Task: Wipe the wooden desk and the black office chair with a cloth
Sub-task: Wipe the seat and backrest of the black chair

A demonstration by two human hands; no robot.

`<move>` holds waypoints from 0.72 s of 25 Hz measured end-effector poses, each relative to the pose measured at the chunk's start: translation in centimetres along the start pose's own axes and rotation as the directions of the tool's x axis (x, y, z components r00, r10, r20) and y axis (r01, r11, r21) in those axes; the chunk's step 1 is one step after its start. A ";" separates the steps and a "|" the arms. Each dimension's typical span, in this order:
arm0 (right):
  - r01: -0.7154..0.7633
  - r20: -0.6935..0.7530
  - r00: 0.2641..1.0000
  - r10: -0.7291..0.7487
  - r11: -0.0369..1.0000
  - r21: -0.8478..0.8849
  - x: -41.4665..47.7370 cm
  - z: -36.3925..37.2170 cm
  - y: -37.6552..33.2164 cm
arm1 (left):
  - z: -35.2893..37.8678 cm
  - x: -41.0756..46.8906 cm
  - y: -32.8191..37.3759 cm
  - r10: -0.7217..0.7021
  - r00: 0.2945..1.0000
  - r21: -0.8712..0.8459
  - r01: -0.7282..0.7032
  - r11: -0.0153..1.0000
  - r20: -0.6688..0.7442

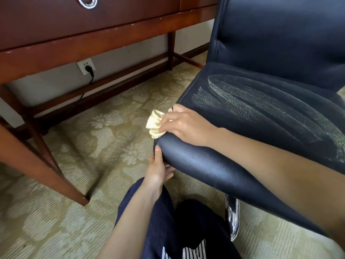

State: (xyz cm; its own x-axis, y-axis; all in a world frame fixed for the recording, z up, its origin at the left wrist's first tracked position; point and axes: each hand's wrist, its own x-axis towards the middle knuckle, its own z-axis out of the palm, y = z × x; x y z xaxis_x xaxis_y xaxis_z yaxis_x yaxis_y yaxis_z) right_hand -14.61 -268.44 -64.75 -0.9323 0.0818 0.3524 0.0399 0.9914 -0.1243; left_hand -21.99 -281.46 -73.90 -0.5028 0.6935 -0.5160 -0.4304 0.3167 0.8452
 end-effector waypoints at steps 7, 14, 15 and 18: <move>0.206 0.194 0.960 -0.203 0.979 0.008 -7.0 -2.7 -1.8 | 0.2 0.4 -0.2 -0.155 0.975 -0.341 0.201 0.918 0.157; 0.767 0.594 0.585 -0.552 0.615 -0.183 -9.3 -4.3 -3.1 | 0.2 1.1 0.2 -0.153 0.970 -0.393 0.219 0.893 0.191; 0.774 0.573 0.585 -0.574 0.607 -0.181 -8.2 -4.0 -2.9 | 0.2 1.1 0.1 -0.157 0.967 -0.397 0.227 0.890 0.201; 0.769 0.467 0.620 -0.630 0.605 -0.205 -4.5 -2.2 -2.5 | -0.2 1.0 0.1 -0.150 0.929 -0.459 0.301 0.836 0.337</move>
State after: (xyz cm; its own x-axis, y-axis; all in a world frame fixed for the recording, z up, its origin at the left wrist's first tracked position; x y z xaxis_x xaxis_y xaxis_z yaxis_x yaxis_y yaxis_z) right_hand -9.74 -271.01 -63.93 -0.7714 -0.6216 -0.1362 -0.6192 0.6839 0.3859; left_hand -22.66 -280.89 -74.36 -0.1501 0.8152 -0.5593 -0.8555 0.1765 0.4869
